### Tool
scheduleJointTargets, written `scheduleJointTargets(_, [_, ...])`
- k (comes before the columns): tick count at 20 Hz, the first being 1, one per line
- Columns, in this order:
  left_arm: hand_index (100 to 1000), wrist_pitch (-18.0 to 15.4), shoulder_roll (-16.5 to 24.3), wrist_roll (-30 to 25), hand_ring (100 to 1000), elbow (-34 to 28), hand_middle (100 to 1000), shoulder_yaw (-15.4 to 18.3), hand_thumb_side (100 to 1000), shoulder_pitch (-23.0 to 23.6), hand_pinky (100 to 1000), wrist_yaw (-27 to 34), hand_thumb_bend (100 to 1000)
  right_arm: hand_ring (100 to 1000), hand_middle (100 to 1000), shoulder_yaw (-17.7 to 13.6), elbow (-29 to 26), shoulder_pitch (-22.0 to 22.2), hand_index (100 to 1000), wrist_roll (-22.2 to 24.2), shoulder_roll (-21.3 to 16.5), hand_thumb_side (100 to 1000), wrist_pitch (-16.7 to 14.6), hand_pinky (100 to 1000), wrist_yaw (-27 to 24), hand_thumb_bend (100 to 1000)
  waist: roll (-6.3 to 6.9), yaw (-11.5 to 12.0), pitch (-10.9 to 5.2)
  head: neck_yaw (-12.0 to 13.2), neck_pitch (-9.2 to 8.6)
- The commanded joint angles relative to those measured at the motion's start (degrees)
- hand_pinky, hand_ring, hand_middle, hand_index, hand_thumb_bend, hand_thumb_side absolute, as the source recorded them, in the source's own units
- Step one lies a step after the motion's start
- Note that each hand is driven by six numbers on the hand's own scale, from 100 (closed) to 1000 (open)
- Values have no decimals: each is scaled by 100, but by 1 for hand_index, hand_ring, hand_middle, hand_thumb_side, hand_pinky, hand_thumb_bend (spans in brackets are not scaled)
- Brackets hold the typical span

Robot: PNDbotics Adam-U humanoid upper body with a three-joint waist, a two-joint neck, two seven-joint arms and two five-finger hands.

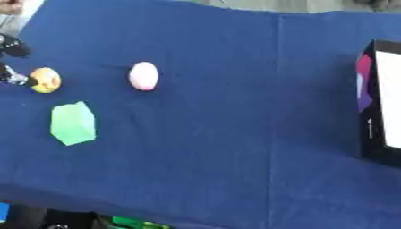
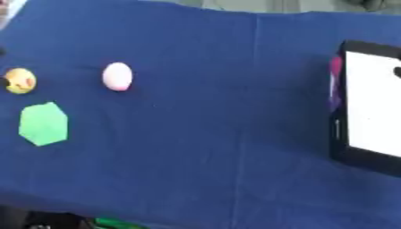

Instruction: Pick up the objects with one hand, pass them to the other hand, and then place them into the box on the other side of the table.

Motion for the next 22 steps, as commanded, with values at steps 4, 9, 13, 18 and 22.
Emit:
scheduleJointTargets(4, [866,178,-70,484,927,125,795,-13,201,-134,939,-407,394,1000,1000,20,-45,-59,1000,67,-97,578,6,1000,52,100,4,-6,-69,70,-28])
scheduleJointTargets(9, [806,199,-129,495,920,221,789,-52,166,-137,928,-603,334,1000,1000,25,-37,-52,1000,87,-84,578,15,1000,84,100,5,-4,-57,113,3])
scheduleJointTargets(13, [722,157,-130,308,895,236,756,-54,113,-164,907,-683,150,1000,1000,24,-35,-47,1000,83,-93,577,11,1000,81,100,7,4,-66,147,18])
scheduleJointTargets(18, [605,99,-82,199,800,-43,641,-59,100,-175,842,-420,100,1000,1000,19,-49,-42,1000,58,-133,575,-16,1000,39,100,9,20,-92,90,-10])
scheduleJointTargets(22, [571,121,21,264,768,-691,595,-99,100,-143,836,191,100,1000,1000,33,-80,-65,1000,45,-195,573,-53,1000,-19,100,11,30,-108,-77,-12])
